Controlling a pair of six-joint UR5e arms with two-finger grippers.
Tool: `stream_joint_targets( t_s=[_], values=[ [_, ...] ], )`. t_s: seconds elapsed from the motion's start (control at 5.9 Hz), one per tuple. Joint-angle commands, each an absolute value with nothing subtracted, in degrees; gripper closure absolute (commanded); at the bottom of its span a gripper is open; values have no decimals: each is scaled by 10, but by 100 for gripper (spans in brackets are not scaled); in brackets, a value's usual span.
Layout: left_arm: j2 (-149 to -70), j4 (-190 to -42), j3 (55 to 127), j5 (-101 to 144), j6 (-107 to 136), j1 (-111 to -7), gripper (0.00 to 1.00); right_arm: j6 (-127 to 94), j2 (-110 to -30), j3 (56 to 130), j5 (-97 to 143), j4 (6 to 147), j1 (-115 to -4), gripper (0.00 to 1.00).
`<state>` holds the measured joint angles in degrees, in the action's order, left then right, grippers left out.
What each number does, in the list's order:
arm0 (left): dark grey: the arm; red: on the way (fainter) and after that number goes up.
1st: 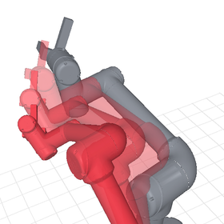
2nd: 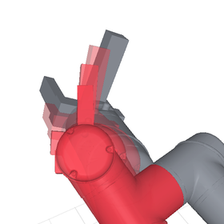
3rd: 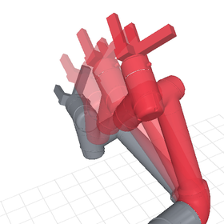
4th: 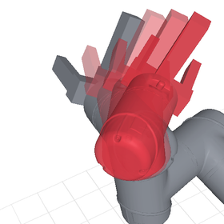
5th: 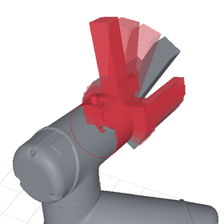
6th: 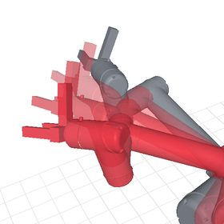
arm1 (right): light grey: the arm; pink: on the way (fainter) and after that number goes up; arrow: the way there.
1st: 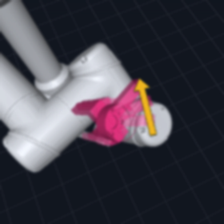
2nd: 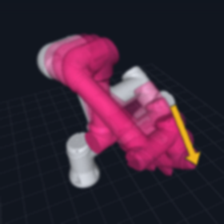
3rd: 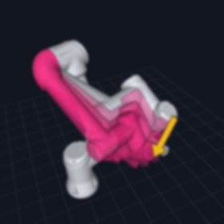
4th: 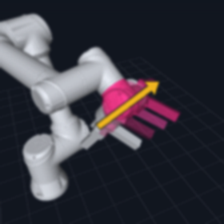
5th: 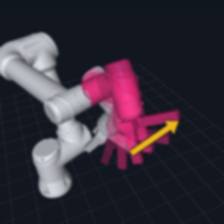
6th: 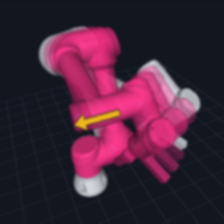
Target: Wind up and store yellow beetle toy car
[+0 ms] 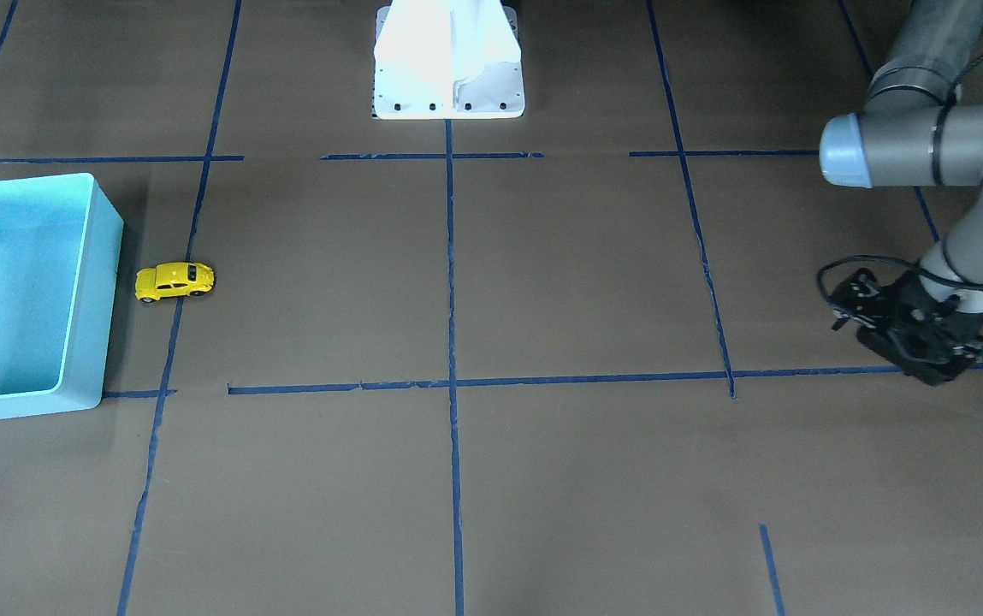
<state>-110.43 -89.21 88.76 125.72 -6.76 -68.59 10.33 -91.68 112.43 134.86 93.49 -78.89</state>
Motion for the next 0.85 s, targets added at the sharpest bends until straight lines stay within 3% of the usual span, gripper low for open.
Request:
stream_joint_targets(
  t_s=[0.0, 0.34, 0.68],
  values=[
    [-1026, -871, 882, 1299, -29, -802, 0, 104, -889, 1142, 1356, 954, -758, 0],
    [-961, -882, 862, 1301, 16, -904, 0, 112, -865, 1192, 1357, 990, -698, 0],
    [-957, -887, 850, 1302, 22, -933, 0, 223, -846, 1203, 1347, 991, -661, 0]
  ],
)
